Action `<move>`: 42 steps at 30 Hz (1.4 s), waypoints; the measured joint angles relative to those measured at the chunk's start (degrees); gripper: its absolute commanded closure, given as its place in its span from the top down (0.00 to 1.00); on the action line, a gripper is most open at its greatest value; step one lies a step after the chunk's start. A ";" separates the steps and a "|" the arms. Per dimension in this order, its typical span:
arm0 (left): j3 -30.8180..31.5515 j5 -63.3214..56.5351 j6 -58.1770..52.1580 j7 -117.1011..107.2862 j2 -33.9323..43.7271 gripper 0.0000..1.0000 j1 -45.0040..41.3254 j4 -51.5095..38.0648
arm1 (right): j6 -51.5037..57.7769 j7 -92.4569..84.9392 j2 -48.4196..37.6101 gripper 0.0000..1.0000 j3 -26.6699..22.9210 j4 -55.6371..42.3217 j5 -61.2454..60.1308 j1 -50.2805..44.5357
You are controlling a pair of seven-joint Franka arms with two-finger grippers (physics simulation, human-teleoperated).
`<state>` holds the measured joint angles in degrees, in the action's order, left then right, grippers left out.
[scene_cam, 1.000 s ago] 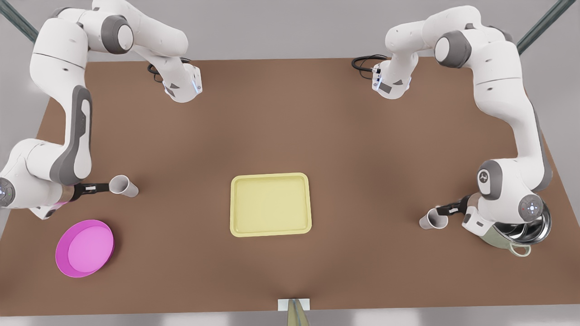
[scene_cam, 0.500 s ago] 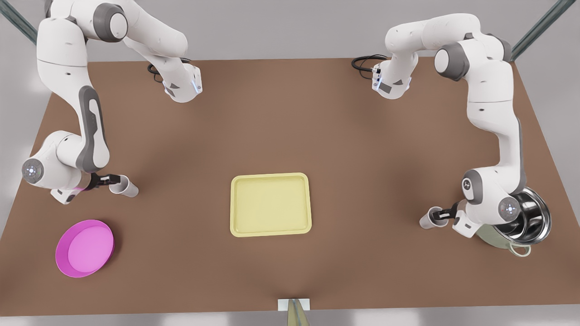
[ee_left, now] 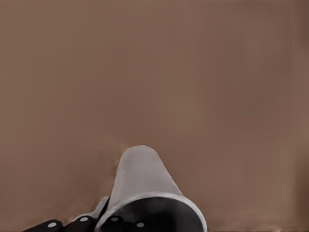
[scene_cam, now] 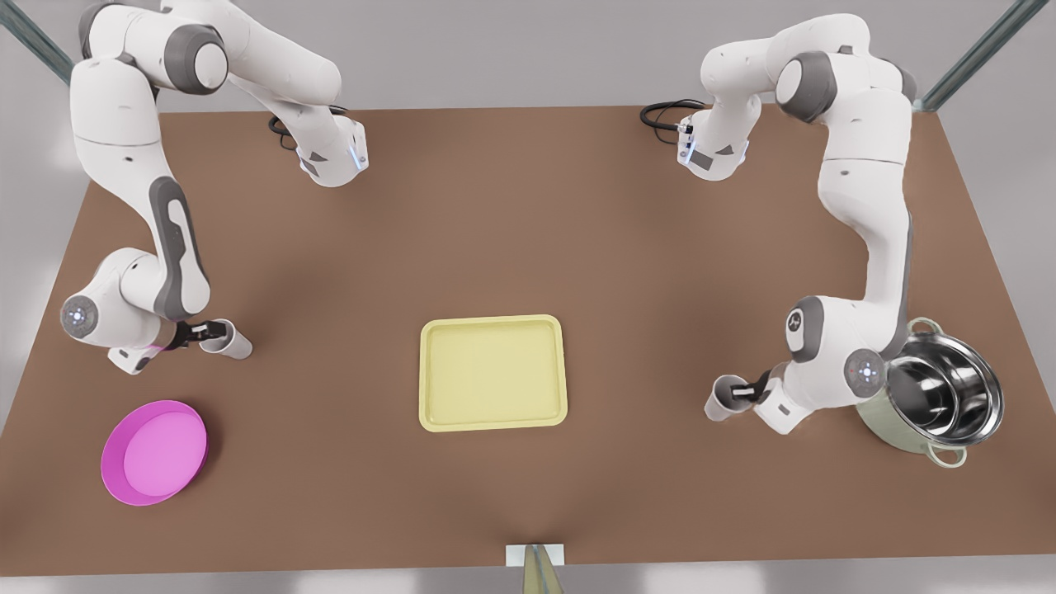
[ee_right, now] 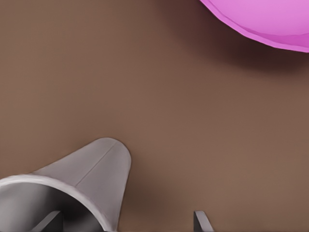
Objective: Use both arms to respectively pick up the white IKEA cups from the middle-left and middle-right positions, then place the white IKEA cups onto the middle-middle tray, ensuring that the cups remain upright and do not tip over
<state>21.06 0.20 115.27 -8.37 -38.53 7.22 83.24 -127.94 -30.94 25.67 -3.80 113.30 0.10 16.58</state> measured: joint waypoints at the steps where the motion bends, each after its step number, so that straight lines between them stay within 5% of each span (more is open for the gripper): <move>1: 5.86 -0.08 -1.15 -2.37 -0.22 0.21 -0.40 -0.68 | -0.13 -0.16 0.26 1.00 0.01 0.01 0.00 0.01; 3: 11.30 -0.44 -1.75 -7.98 -2.30 0.21 -6.93 -2.80 | -0.34 -0.45 0.83 1.00 0.02 -0.05 0.04 0.02; 7: 12.91 -6.09 0.00 -20.04 -9.24 0.21 -16.43 -7.56 | -0.39 -1.04 0.92 0.55 0.22 -0.31 -0.04 -0.16; 12: 10.16 -9.10 1.30 -32.64 -14.03 0.21 -20.73 -13.07 | 0.55 -1.90 -0.06 0.21 0.81 -1.30 -0.13 -0.96; 20: 9.68 -11.05 2.07 -46.90 -17.22 0.21 -22.24 -13.29 | 3.95 -2.67 -2.53 0.21 2.44 -5.33 -0.77 -7.81; 21: 9.68 -11.24 2.13 -48.28 -17.47 0.28 -22.20 -13.27 | 4.62 -2.60 -2.94 0.21 3.67 -5.79 -1.57 -8.47; 23: 9.67 -11.35 2.30 -50.73 -17.66 0.83 -22.02 -13.25 | 5.65 -1.95 -3.00 0.21 5.63 -6.98 -3.39 -10.98; 24: 9.67 -11.30 2.42 -51.81 -17.66 1.00 -21.87 -13.25 | 5.96 -1.42 -2.85 0.21 6.02 -7.30 -4.87 -13.21; 33: 11.98 -11.21 0.26 -59.26 -15.86 1.00 -20.20 -13.16 | 5.95 9.63 -1.67 0.21 6.39 -10.10 -9.66 -32.99; 38: 18.66 -12.24 -6.20 -62.45 -12.62 1.00 -13.80 -13.35 | 4.66 19.24 2.79 0.21 6.36 -15.48 -9.84 -39.36; 42: 19.73 -13.30 -21.33 -62.63 -3.88 1.00 -8.57 -25.70 | 2.77 26.21 5.99 0.21 6.35 -16.35 -9.91 -39.81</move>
<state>40.79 -13.10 93.94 -71.00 -42.41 -1.35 57.54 -125.18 -4.73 31.67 2.55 96.95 -9.81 -23.23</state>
